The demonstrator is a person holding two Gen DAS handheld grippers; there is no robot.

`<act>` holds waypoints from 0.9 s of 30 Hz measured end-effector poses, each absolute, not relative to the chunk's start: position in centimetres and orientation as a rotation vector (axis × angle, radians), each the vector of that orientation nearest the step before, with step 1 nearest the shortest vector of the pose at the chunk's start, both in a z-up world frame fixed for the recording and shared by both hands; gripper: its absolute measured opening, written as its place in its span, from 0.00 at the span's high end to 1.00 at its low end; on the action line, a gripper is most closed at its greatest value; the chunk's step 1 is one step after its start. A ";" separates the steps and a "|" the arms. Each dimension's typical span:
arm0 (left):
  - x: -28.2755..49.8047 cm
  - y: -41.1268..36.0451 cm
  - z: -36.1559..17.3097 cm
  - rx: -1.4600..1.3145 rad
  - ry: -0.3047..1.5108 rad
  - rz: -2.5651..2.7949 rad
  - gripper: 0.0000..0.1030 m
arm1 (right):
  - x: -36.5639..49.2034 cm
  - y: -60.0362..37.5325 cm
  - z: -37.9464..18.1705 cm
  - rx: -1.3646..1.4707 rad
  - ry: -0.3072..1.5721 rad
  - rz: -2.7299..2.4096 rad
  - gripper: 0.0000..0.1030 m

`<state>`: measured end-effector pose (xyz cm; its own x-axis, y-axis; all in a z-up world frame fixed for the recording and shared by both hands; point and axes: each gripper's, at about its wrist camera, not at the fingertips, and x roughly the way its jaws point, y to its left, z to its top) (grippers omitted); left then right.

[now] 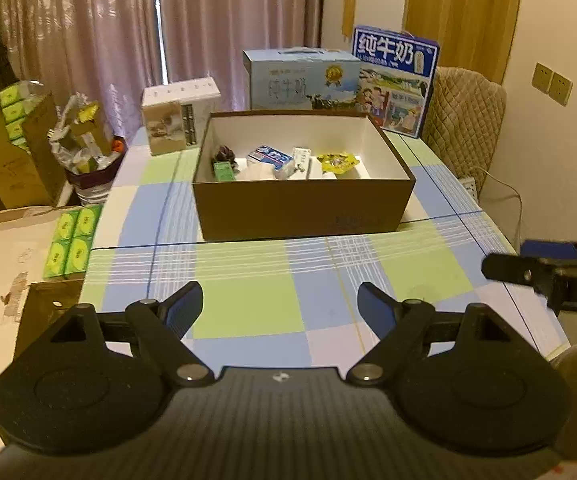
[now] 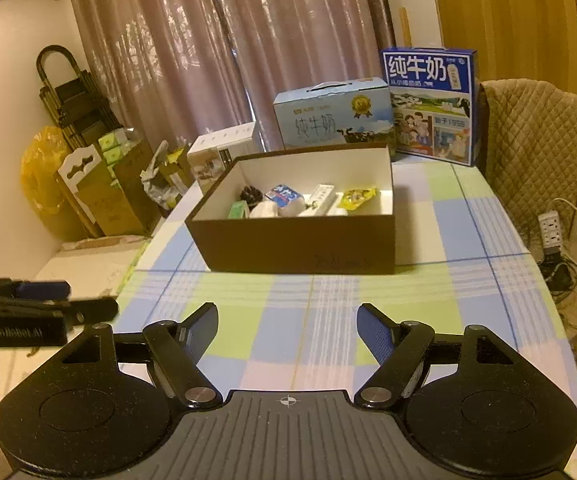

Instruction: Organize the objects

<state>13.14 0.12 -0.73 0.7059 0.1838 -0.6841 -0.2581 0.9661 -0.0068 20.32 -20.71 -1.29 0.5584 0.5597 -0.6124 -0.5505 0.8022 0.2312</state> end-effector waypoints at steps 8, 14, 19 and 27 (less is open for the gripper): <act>10.5 -1.5 -1.2 -0.120 0.767 0.254 0.20 | 17.3 -21.7 -1.5 -0.025 0.735 0.663 0.29; 9.5 -2.2 -2.2 -0.132 0.794 0.242 0.20 | 16.4 -21.2 -2.3 -0.056 0.750 0.676 0.29; 9.2 -2.4 -2.8 -0.122 0.808 0.242 0.20 | 16.0 -20.6 -3.2 -0.081 0.769 0.683 0.29; 9.3 -2.1 -3.4 -0.127 0.825 0.248 0.20 | 16.3 -20.4 -4.2 -0.081 0.796 0.672 0.29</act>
